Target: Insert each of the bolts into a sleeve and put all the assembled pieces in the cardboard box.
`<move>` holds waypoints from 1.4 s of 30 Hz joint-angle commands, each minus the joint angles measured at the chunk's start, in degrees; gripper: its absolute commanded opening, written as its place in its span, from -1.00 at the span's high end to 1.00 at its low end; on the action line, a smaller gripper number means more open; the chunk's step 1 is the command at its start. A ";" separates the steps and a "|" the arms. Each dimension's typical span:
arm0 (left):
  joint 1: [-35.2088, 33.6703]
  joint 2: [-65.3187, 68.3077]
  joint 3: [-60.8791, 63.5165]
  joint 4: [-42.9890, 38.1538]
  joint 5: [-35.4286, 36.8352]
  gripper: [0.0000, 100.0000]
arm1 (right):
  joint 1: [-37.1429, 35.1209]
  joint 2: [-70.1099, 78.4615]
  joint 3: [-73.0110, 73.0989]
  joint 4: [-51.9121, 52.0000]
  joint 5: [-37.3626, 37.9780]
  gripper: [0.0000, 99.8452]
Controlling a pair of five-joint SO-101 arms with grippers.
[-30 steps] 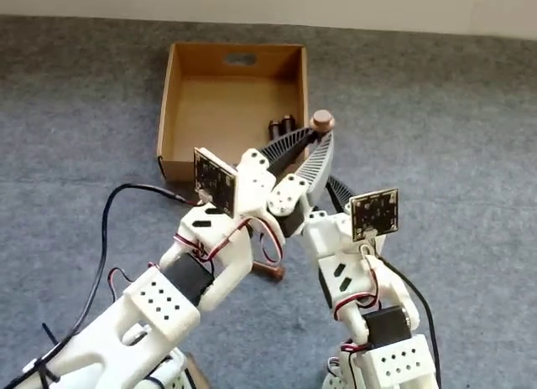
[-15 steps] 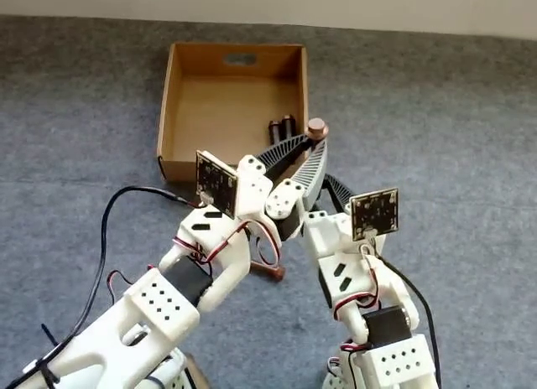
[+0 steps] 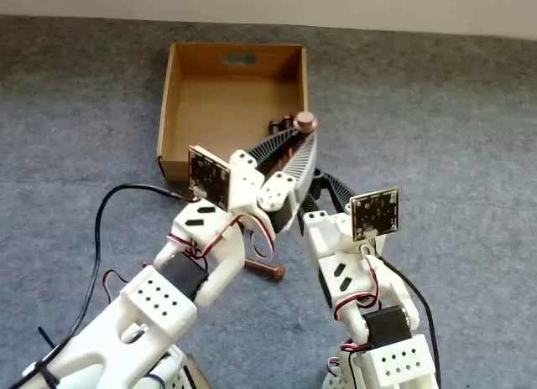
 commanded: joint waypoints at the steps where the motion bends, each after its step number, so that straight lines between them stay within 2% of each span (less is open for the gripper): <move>1: -1.01 -1.63 -2.15 -0.26 -0.35 0.98 | 0.75 -0.75 -0.40 -1.01 -0.09 0.99; 23: 2.51 -1.45 -2.15 -0.09 -0.26 0.98 | 0.75 -0.75 -0.40 -1.01 -0.09 0.99; 31: 2.59 7.60 -5.93 -0.26 -0.26 0.98 | 0.75 -0.75 -0.22 -1.01 -0.09 0.99; 42: 4.35 1.01 -2.86 0.00 -0.26 0.98 | 0.75 -0.75 0.40 -1.27 -0.09 0.99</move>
